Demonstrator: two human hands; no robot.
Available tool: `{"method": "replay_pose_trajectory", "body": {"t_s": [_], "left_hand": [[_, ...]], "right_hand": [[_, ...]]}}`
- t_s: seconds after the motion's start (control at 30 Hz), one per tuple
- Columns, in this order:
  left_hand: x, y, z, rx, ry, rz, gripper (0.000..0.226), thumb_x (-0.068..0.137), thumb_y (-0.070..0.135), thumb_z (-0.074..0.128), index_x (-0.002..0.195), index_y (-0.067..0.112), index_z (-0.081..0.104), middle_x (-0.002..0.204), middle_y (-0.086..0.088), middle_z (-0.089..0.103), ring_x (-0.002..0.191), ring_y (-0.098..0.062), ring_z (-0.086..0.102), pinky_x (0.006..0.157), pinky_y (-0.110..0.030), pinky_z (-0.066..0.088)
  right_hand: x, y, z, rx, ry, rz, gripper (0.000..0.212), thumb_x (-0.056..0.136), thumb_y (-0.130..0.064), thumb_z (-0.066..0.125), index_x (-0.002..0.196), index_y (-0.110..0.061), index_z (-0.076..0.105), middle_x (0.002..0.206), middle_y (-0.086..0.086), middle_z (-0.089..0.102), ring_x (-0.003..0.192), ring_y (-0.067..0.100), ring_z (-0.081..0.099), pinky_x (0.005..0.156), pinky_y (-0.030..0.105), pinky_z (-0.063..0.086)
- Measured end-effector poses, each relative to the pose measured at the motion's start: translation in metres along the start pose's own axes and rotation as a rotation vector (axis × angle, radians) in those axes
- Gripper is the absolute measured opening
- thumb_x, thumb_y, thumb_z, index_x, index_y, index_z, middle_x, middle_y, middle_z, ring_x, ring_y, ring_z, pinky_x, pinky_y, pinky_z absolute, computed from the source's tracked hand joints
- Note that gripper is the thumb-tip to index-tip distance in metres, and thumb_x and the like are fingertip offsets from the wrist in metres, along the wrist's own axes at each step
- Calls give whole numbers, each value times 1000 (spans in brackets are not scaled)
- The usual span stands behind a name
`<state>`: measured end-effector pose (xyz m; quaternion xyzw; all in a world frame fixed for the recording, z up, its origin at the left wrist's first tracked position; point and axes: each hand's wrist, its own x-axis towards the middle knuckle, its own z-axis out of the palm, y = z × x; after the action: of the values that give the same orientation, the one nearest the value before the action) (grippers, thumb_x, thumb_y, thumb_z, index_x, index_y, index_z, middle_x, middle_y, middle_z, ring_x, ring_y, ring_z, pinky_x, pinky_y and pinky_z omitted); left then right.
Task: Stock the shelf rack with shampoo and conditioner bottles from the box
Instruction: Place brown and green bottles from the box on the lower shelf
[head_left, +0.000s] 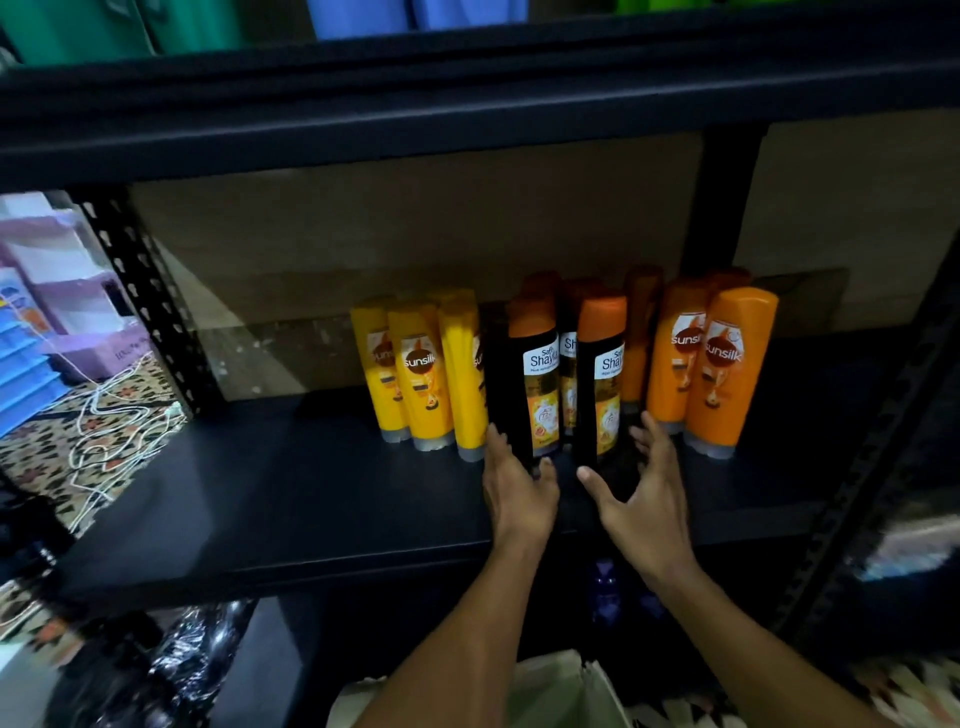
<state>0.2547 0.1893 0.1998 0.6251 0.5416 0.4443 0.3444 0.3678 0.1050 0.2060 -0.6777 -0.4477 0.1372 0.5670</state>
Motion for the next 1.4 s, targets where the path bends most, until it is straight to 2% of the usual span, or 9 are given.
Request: {"method": "replay_pose_trajectory", "body": {"t_s": [0.17,0.33,0.5,0.73,0.87,0.97,1.13,1.27,1.4], "left_hand": [[-69,-4,-45,-84,-100,92,73,94,18,70,155,23,32,151,8,47,138,-2,43,117,-27,36],[-156,-48,-105,13,-166,179,53,91,29,72,136,41,47,140,23,51,131,8,44,109,-15,35],[-211,-97,-151,10,-156,44,52,87,23,79,130,35,52,132,14,57,128,-9,53,110,-34,43],[-247,-140,-186,27,-123,-185,47,85,17,81,126,17,59,123,4,61,121,-16,57,99,-18,38],[-256,-179,-197,46,-151,-326,49,88,17,79,131,14,56,129,1,59,124,-15,54,98,-20,39],[-256,-206,-190,64,-138,-444,49,87,13,79,130,7,56,122,-1,59,117,-15,55,91,-12,37],[-261,-261,-171,123,-202,-613,47,84,11,79,126,6,59,121,-13,67,117,-32,64,105,-44,50],[-263,-290,-146,150,-275,-626,46,89,13,75,131,5,58,124,-3,64,116,-24,63,96,-29,47],[-264,-329,-103,179,-299,-666,46,82,23,84,121,19,60,121,-1,66,112,-21,65,98,-41,53]], "right_hand": [[-86,3,-14,-26,29,-75,79,91,-3,66,152,-38,30,146,-14,45,137,2,41,114,33,35],[-175,9,-22,-134,-87,-43,84,88,1,63,148,-47,29,148,-18,44,139,6,41,115,39,38],[-231,5,-29,-204,-170,-11,79,83,-3,71,148,-32,36,144,-6,50,133,17,50,110,48,43],[-253,20,-21,-364,-386,76,79,76,-2,71,148,-11,40,148,7,49,136,24,48,115,41,37],[-271,45,-2,-356,-489,275,73,81,2,70,147,-13,41,140,3,53,131,20,52,104,20,35],[-278,76,12,-416,-587,380,74,83,-3,70,147,-20,38,144,2,53,128,27,55,101,28,41],[-284,125,30,-509,-655,465,71,87,-13,70,150,-16,38,151,9,45,135,32,47,108,35,38],[-286,168,39,-548,-704,621,67,90,-8,68,150,-10,37,137,13,56,122,33,56,81,20,32],[-288,205,50,-589,-749,636,71,84,-24,76,146,-13,43,136,12,55,126,33,54,101,33,42]]}}
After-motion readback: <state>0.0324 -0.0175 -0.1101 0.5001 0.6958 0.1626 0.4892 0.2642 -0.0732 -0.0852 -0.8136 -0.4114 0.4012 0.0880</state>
